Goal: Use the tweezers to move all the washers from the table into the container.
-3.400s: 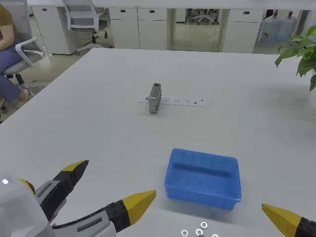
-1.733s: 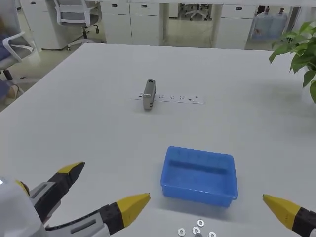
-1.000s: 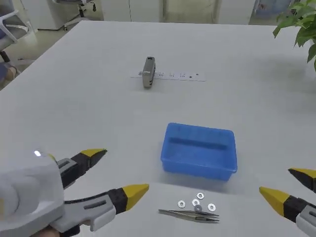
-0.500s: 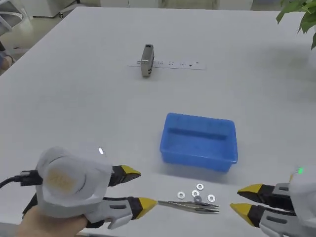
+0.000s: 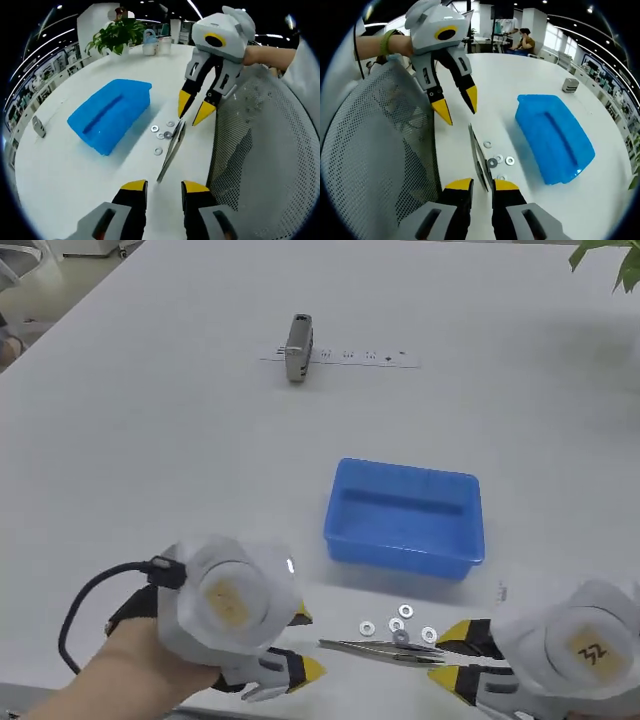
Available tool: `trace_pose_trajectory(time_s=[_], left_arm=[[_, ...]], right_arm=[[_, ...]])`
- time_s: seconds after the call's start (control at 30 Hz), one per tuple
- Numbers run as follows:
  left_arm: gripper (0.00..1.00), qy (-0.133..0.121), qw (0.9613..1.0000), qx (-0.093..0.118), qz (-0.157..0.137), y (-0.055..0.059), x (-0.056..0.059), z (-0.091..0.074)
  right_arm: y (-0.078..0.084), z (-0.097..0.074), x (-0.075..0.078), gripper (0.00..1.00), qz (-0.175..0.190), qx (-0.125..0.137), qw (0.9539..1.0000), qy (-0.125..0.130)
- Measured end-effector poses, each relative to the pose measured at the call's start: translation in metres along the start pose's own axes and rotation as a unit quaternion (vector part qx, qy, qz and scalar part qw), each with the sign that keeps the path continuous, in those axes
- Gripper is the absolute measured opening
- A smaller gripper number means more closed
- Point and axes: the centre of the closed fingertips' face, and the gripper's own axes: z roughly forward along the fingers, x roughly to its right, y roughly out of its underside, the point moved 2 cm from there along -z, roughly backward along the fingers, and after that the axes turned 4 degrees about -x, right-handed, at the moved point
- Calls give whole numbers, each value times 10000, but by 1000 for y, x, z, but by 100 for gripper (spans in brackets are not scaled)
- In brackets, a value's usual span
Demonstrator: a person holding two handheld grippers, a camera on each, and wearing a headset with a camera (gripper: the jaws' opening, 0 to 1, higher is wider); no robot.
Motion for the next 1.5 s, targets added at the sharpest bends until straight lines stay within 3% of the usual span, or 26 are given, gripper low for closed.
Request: trace_pose_trajectory(time_s=[0.3, 0.5, 0.73, 0.97, 1.27, 1.5], left_arm=[[12, 115, 9979, -374, 506, 0, -5, 16], [5, 198, 9967, -381, 690, -3, -8, 18], [0, 298, 9944, -364, 941, -6, -5, 19], [0, 386, 9939, -87, 1029, -19, 2, -4], [0, 383, 9926, 486, 1048, -48, 7, -45], [0, 395, 9912, 574, 1129, -63, 14, -56]], right_arm=[[-3, 14, 4, 10, -265, -181, 9993, -172], [1, 19, 4, 10, -429, -323, 9981, -287], [1, 20, 3, 8, -504, -258, 9978, -358], [-1, 17, 1, 7, -622, -190, 9972, -371], [-14, 12, -3, 6, -606, 194, 9971, -414], [-23, 16, -7, 7, -626, 389, 9963, -440]])
